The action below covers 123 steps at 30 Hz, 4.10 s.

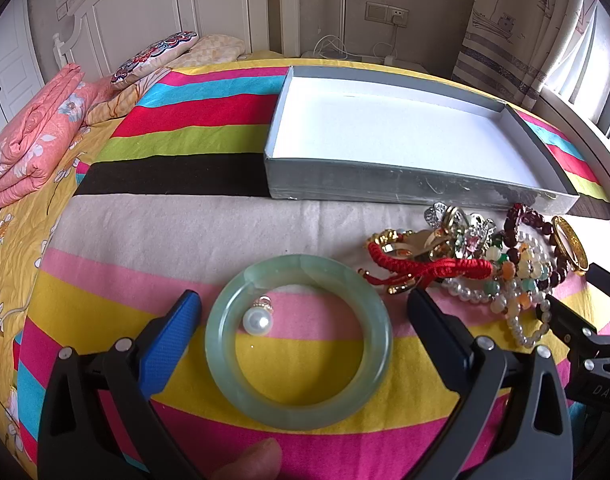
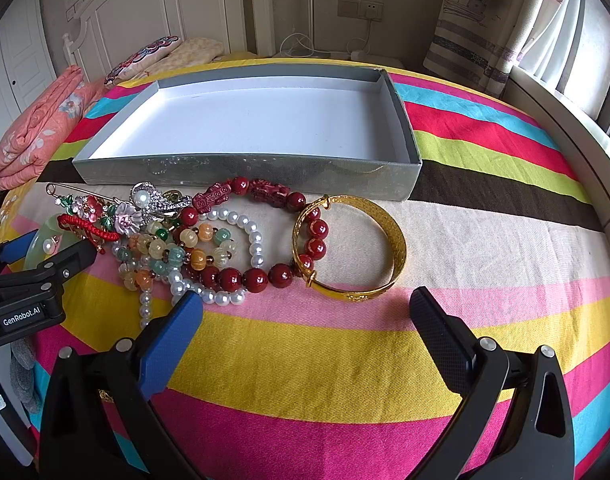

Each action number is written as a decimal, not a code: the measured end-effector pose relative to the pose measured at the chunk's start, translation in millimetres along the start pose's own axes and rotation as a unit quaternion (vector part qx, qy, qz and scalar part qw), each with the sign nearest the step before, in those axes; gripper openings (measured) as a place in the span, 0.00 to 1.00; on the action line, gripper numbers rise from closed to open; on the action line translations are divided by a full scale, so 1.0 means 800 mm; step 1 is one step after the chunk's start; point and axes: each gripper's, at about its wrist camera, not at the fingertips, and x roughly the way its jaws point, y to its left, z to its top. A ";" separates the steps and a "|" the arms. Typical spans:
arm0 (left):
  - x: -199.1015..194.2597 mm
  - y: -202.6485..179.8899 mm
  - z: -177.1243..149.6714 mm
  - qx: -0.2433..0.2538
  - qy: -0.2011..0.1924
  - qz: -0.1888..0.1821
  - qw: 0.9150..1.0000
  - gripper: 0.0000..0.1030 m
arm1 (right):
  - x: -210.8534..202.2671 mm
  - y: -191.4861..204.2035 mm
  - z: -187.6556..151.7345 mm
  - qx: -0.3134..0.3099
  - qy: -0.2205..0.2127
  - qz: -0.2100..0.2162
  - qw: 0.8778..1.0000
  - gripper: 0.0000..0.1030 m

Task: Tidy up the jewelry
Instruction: 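Hold the green jade bangle in the left tool while the right tool moves toward the gold ring, then grasp the gold ring with the right tool while the left tool keeps the jade bangle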

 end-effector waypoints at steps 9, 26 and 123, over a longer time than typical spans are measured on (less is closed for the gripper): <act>0.000 0.000 0.000 0.000 0.000 0.000 1.000 0.98 | -0.001 -0.004 -0.002 -0.021 0.001 0.018 1.000 0.96; 0.000 0.000 0.000 0.000 0.000 0.000 1.000 0.98 | -0.012 -0.012 -0.009 -0.037 0.033 0.034 0.998 0.96; -0.027 0.016 -0.025 0.096 0.007 -0.064 0.993 0.76 | -0.088 0.062 -0.072 -0.078 -0.028 0.143 0.986 0.25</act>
